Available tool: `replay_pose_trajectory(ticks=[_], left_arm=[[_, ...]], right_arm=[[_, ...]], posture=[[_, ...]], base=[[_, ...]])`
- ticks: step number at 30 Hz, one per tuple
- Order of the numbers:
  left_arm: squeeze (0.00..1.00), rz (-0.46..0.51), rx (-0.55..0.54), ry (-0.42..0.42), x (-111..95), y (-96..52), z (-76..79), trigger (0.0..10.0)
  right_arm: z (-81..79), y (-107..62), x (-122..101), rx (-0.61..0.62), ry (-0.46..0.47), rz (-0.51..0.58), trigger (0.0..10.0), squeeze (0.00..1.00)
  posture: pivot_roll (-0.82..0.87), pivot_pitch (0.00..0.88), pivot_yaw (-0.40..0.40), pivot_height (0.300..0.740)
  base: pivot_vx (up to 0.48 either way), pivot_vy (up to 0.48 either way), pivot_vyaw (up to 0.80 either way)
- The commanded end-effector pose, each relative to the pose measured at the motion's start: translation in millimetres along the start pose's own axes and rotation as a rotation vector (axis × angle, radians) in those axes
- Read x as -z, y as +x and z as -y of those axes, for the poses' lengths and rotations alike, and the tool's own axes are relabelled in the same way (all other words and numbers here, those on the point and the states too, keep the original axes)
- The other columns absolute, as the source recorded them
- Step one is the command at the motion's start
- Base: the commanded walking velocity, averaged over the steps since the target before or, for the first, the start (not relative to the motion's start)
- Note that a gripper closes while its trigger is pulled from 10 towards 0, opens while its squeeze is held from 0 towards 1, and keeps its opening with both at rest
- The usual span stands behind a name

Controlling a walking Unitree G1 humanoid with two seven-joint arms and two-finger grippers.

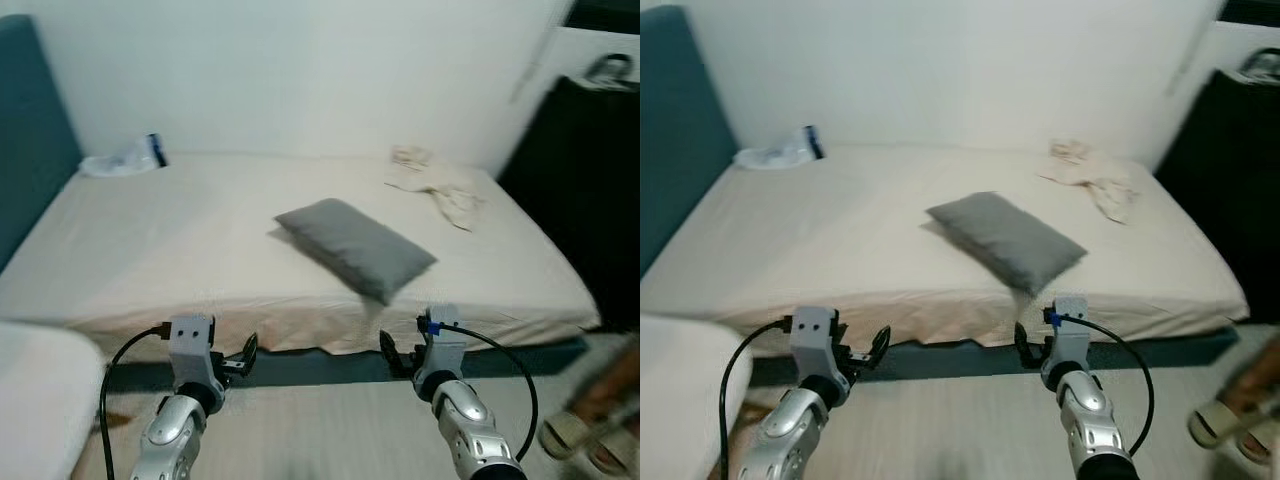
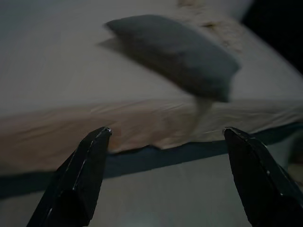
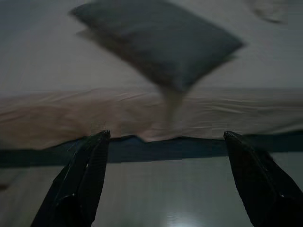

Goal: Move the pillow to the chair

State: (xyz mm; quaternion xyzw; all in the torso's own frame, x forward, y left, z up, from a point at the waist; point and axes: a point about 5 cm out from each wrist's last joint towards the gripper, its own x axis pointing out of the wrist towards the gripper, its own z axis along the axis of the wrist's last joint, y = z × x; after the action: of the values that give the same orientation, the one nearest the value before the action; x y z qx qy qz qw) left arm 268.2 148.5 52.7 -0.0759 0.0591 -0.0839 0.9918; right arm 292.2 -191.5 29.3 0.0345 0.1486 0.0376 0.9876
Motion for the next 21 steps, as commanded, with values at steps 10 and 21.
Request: replay_pose_trajectory(ticks=[10, 21], left_arm=[[0.00, 0.007, 0.005, -0.004, 3.0, -4.5, 0.2, 10.0], [0.00, 0.011, 0.010, -0.001, 2.2, -4.3, 0.5, 10.0]], right_arm=[[-2.0, 0.6, -1.5, -0.004, 0.001, 0.009, 10.0, 0.00], [-2.6, 1.4, -1.7, -0.009, -0.005, 0.000, 10.0, 0.00]], posture=[[0.03, 0.023, -0.076, 0.740], [0.03, 0.032, -0.074, 0.740]], base=[[0.230, 0.000, 0.00], [0.414, 0.000, -0.47]])
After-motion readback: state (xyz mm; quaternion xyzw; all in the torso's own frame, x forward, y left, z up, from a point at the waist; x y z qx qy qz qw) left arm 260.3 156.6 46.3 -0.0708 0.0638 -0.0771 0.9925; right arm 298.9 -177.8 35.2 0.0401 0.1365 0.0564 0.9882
